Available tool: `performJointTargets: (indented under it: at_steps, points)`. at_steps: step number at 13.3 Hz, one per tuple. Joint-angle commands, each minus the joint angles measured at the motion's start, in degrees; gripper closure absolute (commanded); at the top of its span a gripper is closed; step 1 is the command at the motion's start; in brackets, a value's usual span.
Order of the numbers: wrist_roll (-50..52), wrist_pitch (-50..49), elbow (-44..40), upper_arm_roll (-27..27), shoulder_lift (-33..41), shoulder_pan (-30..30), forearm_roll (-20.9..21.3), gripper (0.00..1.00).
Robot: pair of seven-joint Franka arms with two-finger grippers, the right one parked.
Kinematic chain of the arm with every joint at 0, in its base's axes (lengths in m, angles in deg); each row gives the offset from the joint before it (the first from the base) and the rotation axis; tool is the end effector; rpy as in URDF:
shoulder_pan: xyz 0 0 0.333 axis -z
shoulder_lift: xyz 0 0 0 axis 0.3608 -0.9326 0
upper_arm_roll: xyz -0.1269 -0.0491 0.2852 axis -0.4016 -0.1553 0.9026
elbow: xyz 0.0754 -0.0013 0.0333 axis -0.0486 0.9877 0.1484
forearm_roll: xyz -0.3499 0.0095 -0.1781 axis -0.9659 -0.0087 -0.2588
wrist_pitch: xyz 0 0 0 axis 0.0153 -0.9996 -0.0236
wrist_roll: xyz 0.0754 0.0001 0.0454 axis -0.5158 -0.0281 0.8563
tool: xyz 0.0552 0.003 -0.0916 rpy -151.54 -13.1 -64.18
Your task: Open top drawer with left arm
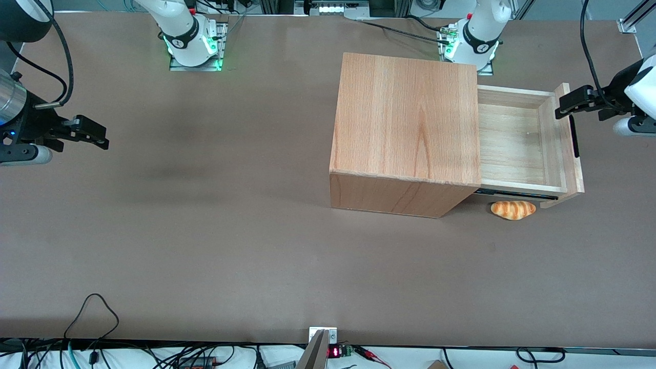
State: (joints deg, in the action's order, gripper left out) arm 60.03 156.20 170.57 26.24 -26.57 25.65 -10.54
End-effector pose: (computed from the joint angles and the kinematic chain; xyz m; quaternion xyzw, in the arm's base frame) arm 0.5447 0.0081 0.6075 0.9970 0.0007 -0.0718 0.0278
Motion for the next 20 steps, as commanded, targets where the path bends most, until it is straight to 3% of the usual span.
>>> performJointTargets:
  at_steps: [1,12,16,20]
  points:
    - [0.52,0.17,-2.51,-0.28,-1.49,-0.02,1.35,0.0]
    - [-0.18,2.62,-1.73,-0.72,-0.79,-0.11,1.52,0.0]
    - [-0.53,8.78,6.8,-0.81,4.4,-0.11,1.61,0.0]
    - [0.17,3.86,3.21,-1.86,3.79,0.33,2.31,0.0]
